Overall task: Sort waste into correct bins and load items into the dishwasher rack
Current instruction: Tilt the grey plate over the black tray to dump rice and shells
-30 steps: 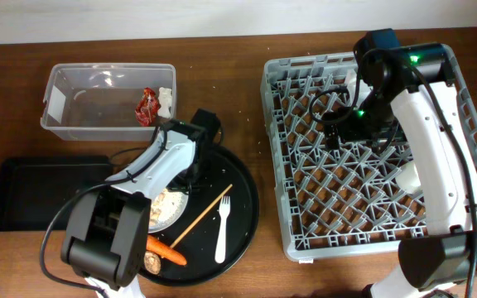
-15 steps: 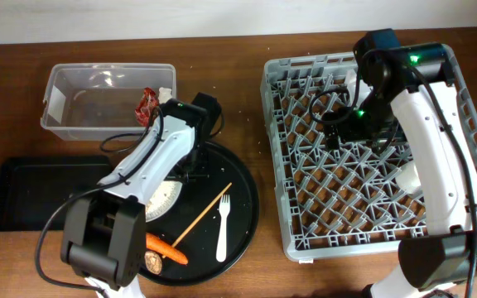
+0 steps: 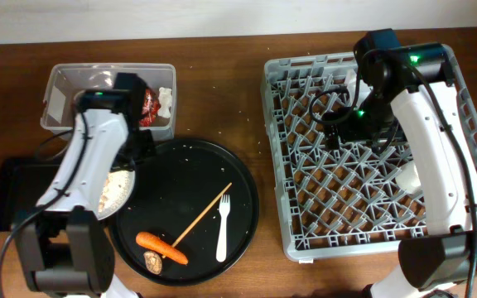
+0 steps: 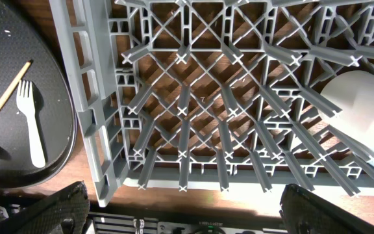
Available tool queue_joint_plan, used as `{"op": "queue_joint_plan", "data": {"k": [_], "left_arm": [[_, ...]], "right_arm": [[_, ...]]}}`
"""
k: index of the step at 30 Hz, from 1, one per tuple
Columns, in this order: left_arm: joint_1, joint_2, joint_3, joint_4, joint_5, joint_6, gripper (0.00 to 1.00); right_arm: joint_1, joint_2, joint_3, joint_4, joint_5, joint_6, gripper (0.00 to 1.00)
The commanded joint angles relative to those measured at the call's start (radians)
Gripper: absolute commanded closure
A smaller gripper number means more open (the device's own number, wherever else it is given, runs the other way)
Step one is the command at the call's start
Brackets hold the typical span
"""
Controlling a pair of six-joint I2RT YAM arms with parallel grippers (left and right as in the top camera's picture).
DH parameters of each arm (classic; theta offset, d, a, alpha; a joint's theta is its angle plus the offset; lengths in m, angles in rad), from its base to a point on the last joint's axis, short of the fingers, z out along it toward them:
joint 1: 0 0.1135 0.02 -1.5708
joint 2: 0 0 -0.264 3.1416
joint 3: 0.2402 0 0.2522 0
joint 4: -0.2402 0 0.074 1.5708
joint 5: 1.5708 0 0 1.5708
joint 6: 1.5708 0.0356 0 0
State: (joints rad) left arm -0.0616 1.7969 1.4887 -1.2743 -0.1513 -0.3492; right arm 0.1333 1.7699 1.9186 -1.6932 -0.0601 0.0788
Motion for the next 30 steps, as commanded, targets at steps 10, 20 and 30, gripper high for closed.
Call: {"op": "queue_joint_plan", "data": {"k": [10, 20, 30], "left_arm": [[0.386, -0.131, 0.025, 0.055, 0.505, 0.309, 0.99], [0.614, -0.131, 0.025, 0.065, 0.944, 0.500, 0.99], [0.802, -0.131, -0.070, 0.012, 1.291, 0.683, 0.99]], "right_arm": [[-0.003, -0.024, 0.004, -0.006, 0.013, 0.008, 0.03], [-0.003, -0.024, 0.004, -0.006, 0.013, 0.008, 0.03], [-0.003, -0.024, 0.004, -0.006, 0.013, 0.008, 0.03]]}}
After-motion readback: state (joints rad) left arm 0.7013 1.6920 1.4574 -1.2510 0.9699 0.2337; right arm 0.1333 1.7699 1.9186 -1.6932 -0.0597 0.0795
